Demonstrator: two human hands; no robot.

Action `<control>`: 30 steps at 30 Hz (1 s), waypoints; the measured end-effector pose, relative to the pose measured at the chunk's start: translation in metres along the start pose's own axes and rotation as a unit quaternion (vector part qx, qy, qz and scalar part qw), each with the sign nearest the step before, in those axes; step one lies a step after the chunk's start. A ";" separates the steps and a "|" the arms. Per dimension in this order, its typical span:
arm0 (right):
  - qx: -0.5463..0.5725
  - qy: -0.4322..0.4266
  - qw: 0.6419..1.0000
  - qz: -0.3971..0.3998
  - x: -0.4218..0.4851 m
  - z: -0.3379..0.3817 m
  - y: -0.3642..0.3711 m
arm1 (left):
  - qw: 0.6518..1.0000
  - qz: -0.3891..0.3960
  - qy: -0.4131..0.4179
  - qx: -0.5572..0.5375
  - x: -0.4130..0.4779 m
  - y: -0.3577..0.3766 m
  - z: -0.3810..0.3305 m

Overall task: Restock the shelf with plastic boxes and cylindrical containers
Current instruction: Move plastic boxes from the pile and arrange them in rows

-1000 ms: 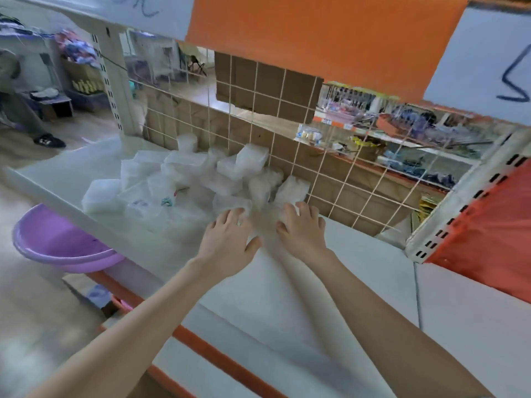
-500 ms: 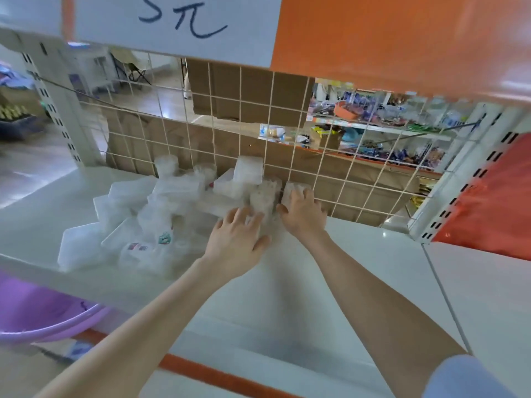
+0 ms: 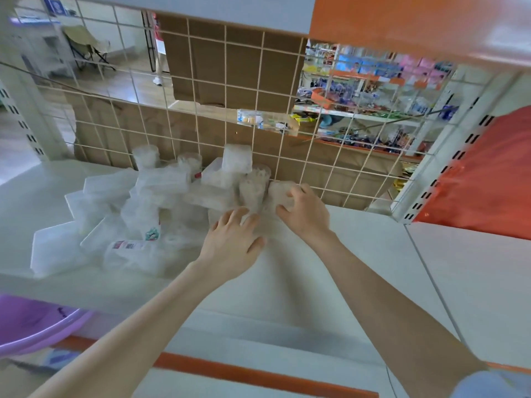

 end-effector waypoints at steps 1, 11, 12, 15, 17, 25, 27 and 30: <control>0.032 0.015 0.999 -0.005 -0.005 -0.003 -0.003 | 1.000 -0.002 0.001 -0.005 0.001 0.001 -0.002; 0.554 0.355 0.742 0.129 -0.049 -0.005 -0.032 | 0.991 -0.034 -0.029 -0.124 0.005 0.001 -0.021; 0.573 0.360 0.723 0.141 -0.052 -0.006 -0.032 | 0.989 -0.036 -0.037 -0.142 0.004 0.001 -0.023; 0.593 0.357 0.701 0.172 -0.060 -0.008 -0.031 | 0.983 -0.045 -0.041 -0.172 0.003 0.001 -0.026; 0.594 0.351 0.700 0.184 -0.065 -0.009 -0.030 | 0.983 -0.047 -0.038 -0.176 0.002 0.000 -0.026; 0.637 0.324 0.657 0.241 -0.076 -0.006 -0.024 | 0.975 -0.047 -0.049 -0.212 -0.008 0.000 -0.027; 0.651 0.319 0.642 0.250 -0.079 -0.004 -0.022 | 0.972 -0.051 -0.055 -0.223 -0.009 0.000 -0.026; 0.649 0.321 0.642 0.252 -0.080 -0.001 -0.021 | 0.973 -0.055 -0.046 -0.219 -0.011 0.000 -0.022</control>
Point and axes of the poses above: each hand's wrist, its own x-axis towards the middle knuckle, its own y-axis out of the palm, z = x × y, the point moved 2 cm from there along x, towards the middle knuckle, and after that the axes turned 7 degrees about -z, right-handed, at the moved point
